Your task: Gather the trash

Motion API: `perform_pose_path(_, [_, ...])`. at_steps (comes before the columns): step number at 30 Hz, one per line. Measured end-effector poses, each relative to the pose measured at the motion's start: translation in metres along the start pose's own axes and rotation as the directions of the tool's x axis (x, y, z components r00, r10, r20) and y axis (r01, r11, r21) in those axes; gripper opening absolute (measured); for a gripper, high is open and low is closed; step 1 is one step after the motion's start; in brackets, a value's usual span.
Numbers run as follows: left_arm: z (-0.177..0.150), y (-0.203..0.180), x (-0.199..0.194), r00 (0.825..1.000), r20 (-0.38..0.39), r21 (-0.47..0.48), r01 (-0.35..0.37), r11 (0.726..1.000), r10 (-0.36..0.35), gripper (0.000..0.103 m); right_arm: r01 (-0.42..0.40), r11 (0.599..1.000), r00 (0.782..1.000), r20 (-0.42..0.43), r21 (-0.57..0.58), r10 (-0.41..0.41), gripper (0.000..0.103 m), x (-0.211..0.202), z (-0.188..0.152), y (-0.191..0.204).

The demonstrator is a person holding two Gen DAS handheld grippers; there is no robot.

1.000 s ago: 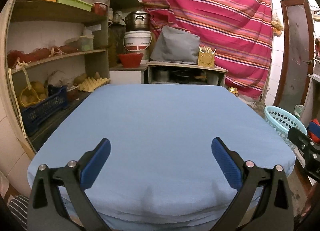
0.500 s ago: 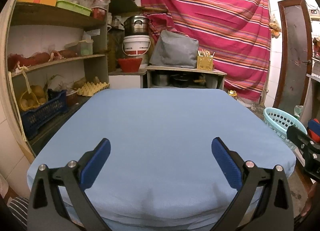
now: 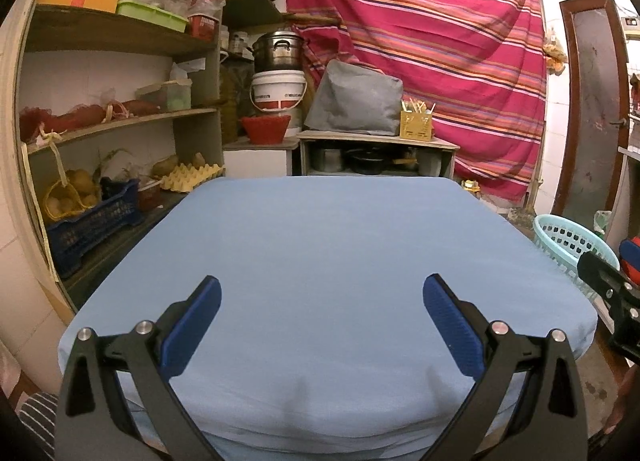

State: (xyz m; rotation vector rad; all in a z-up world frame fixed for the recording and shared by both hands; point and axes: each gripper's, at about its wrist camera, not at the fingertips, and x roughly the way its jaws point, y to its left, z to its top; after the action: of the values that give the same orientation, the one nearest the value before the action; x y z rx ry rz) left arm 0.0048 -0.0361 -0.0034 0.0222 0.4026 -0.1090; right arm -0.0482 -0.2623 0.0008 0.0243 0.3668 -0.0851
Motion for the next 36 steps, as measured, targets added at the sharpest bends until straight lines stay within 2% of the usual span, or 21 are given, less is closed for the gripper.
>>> perform_pose_path(36, [-0.006,0.002,0.003,1.0,0.009,0.03,-0.026,0.999,0.026,0.099,-0.021,1.0,1.0,-0.007,-0.001,0.021,0.099,0.011,-0.003,0.005])
